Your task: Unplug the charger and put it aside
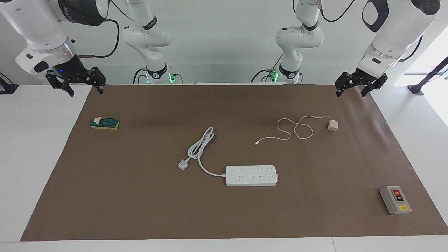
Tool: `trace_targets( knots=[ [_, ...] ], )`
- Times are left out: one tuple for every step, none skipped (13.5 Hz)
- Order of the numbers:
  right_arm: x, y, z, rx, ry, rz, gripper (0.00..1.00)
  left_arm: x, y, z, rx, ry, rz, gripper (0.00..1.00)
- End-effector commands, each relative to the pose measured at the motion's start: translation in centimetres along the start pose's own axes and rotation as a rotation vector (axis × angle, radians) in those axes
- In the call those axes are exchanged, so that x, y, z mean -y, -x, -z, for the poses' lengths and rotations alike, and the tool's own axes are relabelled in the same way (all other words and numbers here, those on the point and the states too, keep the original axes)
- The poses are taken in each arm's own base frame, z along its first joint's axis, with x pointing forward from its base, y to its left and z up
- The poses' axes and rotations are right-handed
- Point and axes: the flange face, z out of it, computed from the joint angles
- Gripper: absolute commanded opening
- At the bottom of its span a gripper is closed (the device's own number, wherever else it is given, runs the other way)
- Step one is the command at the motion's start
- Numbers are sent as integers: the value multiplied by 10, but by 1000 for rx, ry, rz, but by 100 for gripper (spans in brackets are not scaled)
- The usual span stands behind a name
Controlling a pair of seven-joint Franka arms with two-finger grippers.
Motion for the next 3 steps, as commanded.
trace_targets(
  knots=[
    [2,5,1,-6,-4,-14,100,-1,2,3,6,11,-20,100],
    [0,6,0,-4,-5,-17,100,-1,3,1,11,11,-20,100],
    [0,6,0,-3,-5,-14,100,-1,4,3,8,11,-20,100]
  ],
)
